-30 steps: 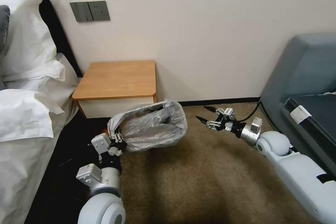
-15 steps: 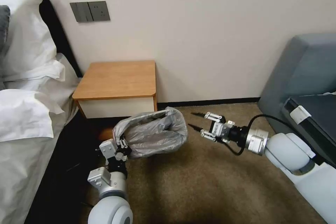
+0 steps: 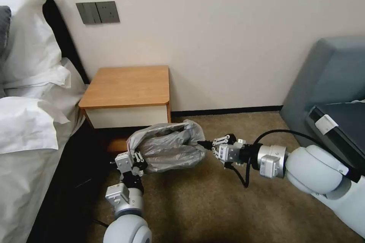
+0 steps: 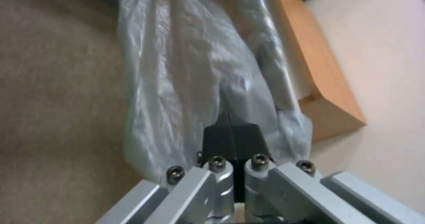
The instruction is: Pick up the garbage bag from the table and place it over the trash can.
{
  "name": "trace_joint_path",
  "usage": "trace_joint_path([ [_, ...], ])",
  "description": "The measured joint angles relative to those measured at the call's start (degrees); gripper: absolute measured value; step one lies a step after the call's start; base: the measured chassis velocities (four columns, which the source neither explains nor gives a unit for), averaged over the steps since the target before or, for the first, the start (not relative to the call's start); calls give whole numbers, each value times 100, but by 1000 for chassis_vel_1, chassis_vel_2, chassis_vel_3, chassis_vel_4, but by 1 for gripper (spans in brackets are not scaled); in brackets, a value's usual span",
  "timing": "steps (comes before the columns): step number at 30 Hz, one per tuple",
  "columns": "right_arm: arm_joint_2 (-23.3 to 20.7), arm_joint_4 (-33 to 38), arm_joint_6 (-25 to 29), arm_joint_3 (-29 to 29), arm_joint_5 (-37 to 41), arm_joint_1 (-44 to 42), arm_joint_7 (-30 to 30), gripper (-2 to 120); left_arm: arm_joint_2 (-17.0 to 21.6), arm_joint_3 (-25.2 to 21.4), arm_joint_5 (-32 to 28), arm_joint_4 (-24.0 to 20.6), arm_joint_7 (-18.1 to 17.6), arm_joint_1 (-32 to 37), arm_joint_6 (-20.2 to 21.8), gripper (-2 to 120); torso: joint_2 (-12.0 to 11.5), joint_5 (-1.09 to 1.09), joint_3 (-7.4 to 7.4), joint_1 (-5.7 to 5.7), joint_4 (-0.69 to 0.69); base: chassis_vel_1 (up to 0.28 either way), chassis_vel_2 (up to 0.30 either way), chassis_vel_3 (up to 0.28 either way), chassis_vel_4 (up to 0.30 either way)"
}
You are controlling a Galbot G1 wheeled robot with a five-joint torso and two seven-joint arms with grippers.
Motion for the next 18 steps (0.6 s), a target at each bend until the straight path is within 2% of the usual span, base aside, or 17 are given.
trace_joint_path([
  [2, 11, 43, -309, -548, -99, 517, 138, 0, -29, 141, 278, 96, -30, 19, -83, 5, 0, 0, 0, 0, 0, 0, 0, 0, 0],
  [4, 54, 38, -424, -755, -142, 750, 183, 0, -41, 200, 388, 137, -44, 28, -119, 5, 0, 0, 0, 0, 0, 0, 0, 0, 0],
  [6, 204, -49, -767, -1281, -200, 1294, 265, 0, -55, 314, 552, 191, -65, 58, -166, 5, 0, 0, 1, 0, 2, 0, 0, 0, 0],
  [7, 204, -49, -767, -1281, -200, 1294, 265, 0, -55, 314, 552, 191, -65, 58, -166, 5, 0, 0, 1, 0, 2, 0, 0, 0, 0],
  [10, 457, -258, -1108, -1978, -133, 1862, 313, 0, -59, 375, 727, 247, -67, 83, -253, 5, 0, 0, 1, 0, 1, 0, 0, 0, 0],
  [18, 594, -147, -1653, -2539, 288, 2279, 322, 0, -38, 292, 727, 264, -72, 50, -292, 5, 0, -1, 1, 0, 1, 0, 0, 0, 0],
])
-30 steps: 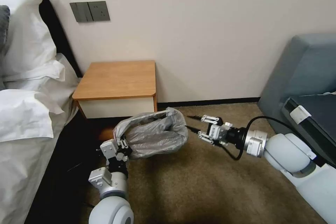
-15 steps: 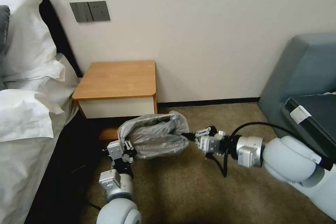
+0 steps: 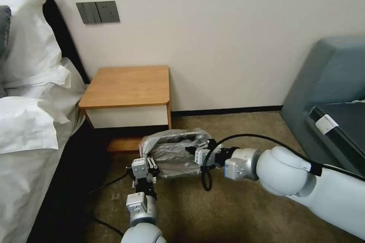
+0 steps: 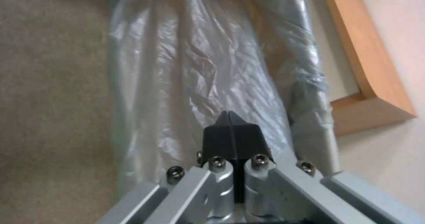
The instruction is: Pick up the garbage bag from the table and place it over the trash can.
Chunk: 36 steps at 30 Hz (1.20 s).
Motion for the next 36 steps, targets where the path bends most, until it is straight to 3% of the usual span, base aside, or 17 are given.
trace_joint_path([
  [8, 144, -241, -6, -318, 15, 351, -31, 0, 8, -8, -95, 3, 3, -64, -2, 5, 0, 0, 0, 0, 0, 0, 0, 0, 0],
  [22, 740, -1109, -128, -1598, 12, 1577, -74, 0, 27, -4, -136, -46, 35, -63, -5, 5, 0, 0, 0, 0, 1, 0, 0, 0, 0],
  [30, 1528, -1897, -262, -2053, 26, 1930, -20, 0, 20, 28, -156, -63, 43, -64, -16, 5, 0, 0, 0, 0, 1, 0, 0, 0, 0],
  [36, 1873, -2265, -295, -2355, 23, 2047, 35, 0, 9, 34, -173, -70, 43, -71, -17, 5, 0, -1, 0, 0, 1, 0, 0, 0, 0],
])
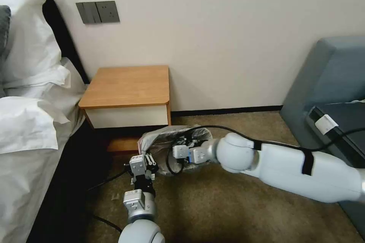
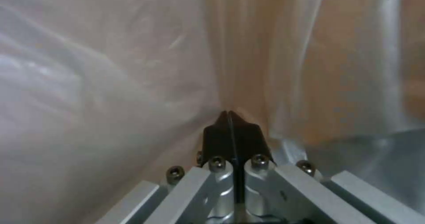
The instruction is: Pick up the garbage bag from the table and place it over the trash can.
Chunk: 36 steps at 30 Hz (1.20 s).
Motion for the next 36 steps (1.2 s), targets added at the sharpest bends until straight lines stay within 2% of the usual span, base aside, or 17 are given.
trace_joint_path([
  [4, 140, -249, 4, -133, -32, 10, 24, 0, 0, 2, -10, -15, 1, -6, -4, 5, 0, 1, 0, 0, 0, 0, 0, 0, 0],
  [8, 371, -848, 125, -187, -208, -54, 38, 0, 17, 2, -31, -45, 8, -4, -4, 5, 0, 1, 0, 0, -1, 0, 0, 0, 0],
  [21, 763, -1227, 145, -196, -275, -25, 38, 0, -7, 11, -64, -20, 13, -58, -5, 5, 0, 1, -1, 0, -1, 0, 0, 0, 0],
  [36, 1275, -2026, 149, -284, -384, 107, 51, 0, -27, 1, -68, -20, 16, -46, -19, 5, 0, 2, 0, 0, -1, 0, 0, 0, 0],
])
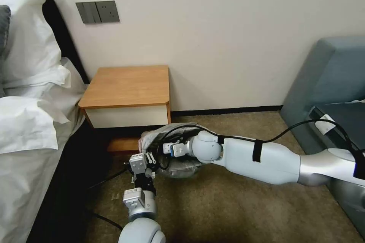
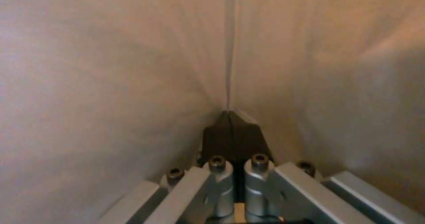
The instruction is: Pick up the garbage bag from the table and place it over the trash can.
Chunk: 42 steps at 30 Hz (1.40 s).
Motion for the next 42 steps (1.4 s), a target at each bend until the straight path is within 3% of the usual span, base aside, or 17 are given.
trace_joint_path([
  [13, 94, 10, -135, -56, 44, 81, 65, 0, 8, -17, 1, 1, 1, 0, -13, 5, 0, 0, 0, 0, 0, 0, 0, 0, 0],
  [35, -995, 2290, -612, -88, 1392, 800, 282, 0, -31, -104, 11, -25, -1, 49, -16, 5, 0, 1, 0, -1, 0, 0, 0, 0, 0],
  [38, -1206, 2542, -627, -44, 1472, 820, 295, 0, -32, -106, 21, -33, -2, 66, -16, 5, 0, 0, 0, 0, 0, 0, 0, 0, 0],
  [42, -1834, 3092, -610, 151, 1647, 787, 315, 0, -29, -114, 32, -45, -5, 87, -19, 5, 0, 1, 0, 0, 0, 0, 0, 0, 0],
])
